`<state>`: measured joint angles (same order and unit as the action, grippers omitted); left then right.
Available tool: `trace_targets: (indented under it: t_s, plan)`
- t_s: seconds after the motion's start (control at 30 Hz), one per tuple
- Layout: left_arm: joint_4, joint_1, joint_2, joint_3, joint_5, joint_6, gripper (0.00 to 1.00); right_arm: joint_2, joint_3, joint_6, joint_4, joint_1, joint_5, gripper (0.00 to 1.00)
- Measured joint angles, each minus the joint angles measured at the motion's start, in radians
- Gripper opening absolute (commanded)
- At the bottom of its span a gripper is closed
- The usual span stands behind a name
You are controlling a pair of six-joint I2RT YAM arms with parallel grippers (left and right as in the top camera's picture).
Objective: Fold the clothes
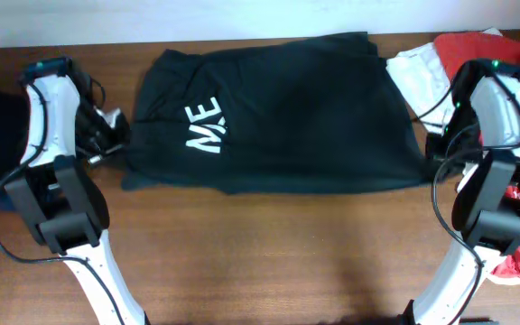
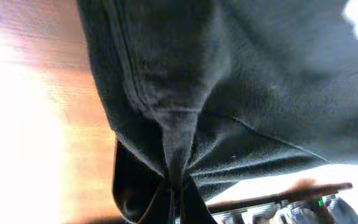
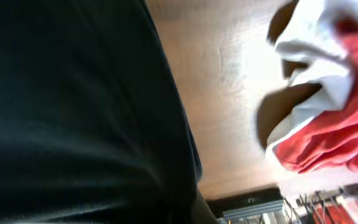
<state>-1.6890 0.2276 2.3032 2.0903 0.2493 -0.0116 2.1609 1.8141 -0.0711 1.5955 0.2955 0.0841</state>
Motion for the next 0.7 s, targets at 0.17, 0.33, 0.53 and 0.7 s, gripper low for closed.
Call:
trace_targets:
  t_s: [0.17,0.33,0.53,0.7]
  plan:
    - [0.005,0.001,-0.034,-0.28,-0.02,0.0,0.0,-0.002,-0.112,-0.076,0.084,0.003,0.089,0.04]
    - [0.013,0.024,-0.259,-0.447,-0.035,0.0,0.0,-0.004,-0.116,-0.172,0.096,0.008,0.133,0.04]
    - [-0.002,0.055,-0.541,-0.582,0.01,0.0,0.0,-0.058,-0.183,-0.21,0.066,0.069,0.127,0.04]
    - [0.038,0.06,-0.542,-0.792,0.021,0.0,0.0,-0.071,-0.336,-0.181,-0.055,0.084,0.099,0.04]
